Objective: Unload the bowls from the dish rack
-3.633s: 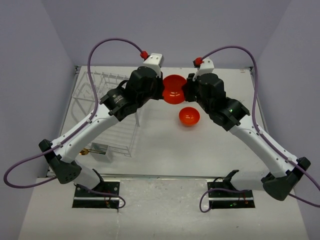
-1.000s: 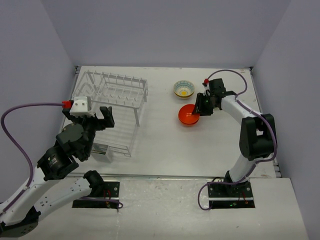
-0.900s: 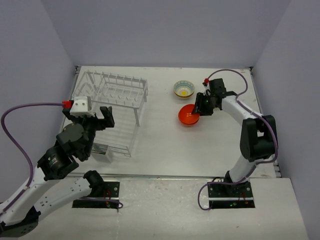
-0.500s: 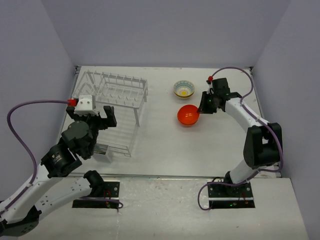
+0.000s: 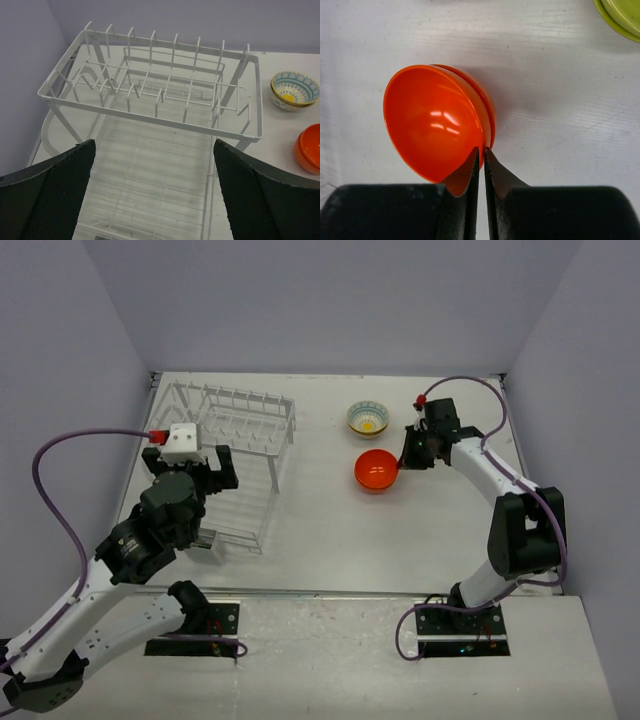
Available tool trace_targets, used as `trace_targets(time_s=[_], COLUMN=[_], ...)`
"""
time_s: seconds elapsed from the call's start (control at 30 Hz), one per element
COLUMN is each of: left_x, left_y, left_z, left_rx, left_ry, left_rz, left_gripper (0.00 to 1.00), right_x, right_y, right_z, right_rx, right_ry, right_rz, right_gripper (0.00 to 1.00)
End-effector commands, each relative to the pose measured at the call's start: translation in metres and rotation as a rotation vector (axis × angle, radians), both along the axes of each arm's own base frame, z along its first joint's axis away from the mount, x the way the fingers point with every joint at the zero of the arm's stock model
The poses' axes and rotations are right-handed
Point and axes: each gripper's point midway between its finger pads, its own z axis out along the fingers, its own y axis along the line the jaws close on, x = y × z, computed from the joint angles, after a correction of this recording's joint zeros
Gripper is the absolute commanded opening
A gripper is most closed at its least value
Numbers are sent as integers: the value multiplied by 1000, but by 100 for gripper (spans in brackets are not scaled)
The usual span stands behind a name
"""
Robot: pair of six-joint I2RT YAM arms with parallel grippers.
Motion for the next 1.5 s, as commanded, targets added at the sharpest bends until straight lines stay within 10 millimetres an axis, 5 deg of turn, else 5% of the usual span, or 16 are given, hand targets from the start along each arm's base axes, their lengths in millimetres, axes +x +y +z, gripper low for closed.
trace_targets(time_s=[0.0,0.3,0.6,0.67,0.9,1.03,1.3,1.47], left_x=[8,29,28,24,16,20,27,9], left_y=[0,8,28,39,56,51,49,54], left_z=[1,-10,-5,1,-1,-4,6,-27], left_rx=[-32,-32,-59,-80,-80,-98,-189,-167], left_ry=[10,66,54,39,53,65,72,110], left_rz=[40,85,198,267,365,336,212,198], left_gripper=[100,100,100,100,100,100,100,100], right_x=[1,6,1,-6,-61,-99,-153,-178], right_y=[-1,-2,-5,-5,-20,-44,-83,-92], right_z=[27,-1,58,91,203,235,237,237], right_rx=[8,-12,-2,17,35,-8,-62,-62], right_ry=[-77,-5,-136,-224,-556,-666,-780,-846], right_rz=[-9,-18,-19,-15,-48,-113,-253,-277], right_gripper=[8,0,0,6,99,99,99,99])
